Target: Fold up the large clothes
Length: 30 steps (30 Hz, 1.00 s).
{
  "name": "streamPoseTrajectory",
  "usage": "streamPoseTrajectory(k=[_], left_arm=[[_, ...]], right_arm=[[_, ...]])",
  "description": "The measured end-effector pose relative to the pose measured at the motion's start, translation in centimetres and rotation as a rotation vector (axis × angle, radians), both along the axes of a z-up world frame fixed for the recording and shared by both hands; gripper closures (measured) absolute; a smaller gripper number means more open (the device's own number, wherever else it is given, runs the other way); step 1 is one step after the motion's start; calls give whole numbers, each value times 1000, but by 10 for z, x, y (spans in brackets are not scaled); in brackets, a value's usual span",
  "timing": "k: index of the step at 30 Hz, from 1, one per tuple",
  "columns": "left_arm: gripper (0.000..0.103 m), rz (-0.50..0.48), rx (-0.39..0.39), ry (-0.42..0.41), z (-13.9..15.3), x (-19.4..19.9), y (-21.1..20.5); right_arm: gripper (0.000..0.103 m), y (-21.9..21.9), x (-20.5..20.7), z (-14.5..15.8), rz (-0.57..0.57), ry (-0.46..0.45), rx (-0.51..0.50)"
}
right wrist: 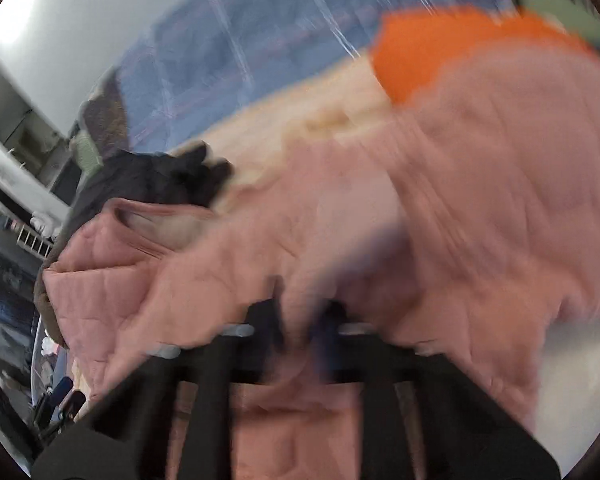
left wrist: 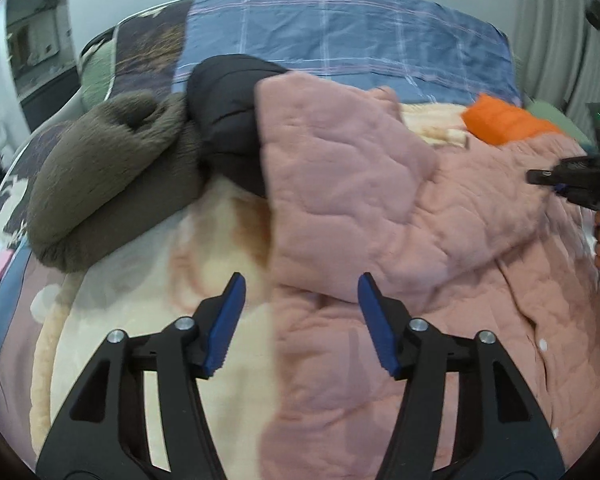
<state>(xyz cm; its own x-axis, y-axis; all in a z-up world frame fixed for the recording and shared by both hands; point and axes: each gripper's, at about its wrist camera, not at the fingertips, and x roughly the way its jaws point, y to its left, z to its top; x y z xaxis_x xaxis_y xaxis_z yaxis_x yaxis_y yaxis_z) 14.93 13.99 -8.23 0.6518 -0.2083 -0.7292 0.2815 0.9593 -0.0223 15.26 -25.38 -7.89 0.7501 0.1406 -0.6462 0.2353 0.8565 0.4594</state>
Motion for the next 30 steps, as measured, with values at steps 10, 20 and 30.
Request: streamPoseTrajectory(k=[10,20,30], left_arm=[[34,13,-295,58,10,54,20],[79,70,-123,9,3,98,-16],[71,90,-84,-3,4,83,-13]], right_arm=[[83,0,-27,13,-2,-10,-210],[73,3,-54,14,3,-72,-173],[86,14,-18,-43,69,30,-138]])
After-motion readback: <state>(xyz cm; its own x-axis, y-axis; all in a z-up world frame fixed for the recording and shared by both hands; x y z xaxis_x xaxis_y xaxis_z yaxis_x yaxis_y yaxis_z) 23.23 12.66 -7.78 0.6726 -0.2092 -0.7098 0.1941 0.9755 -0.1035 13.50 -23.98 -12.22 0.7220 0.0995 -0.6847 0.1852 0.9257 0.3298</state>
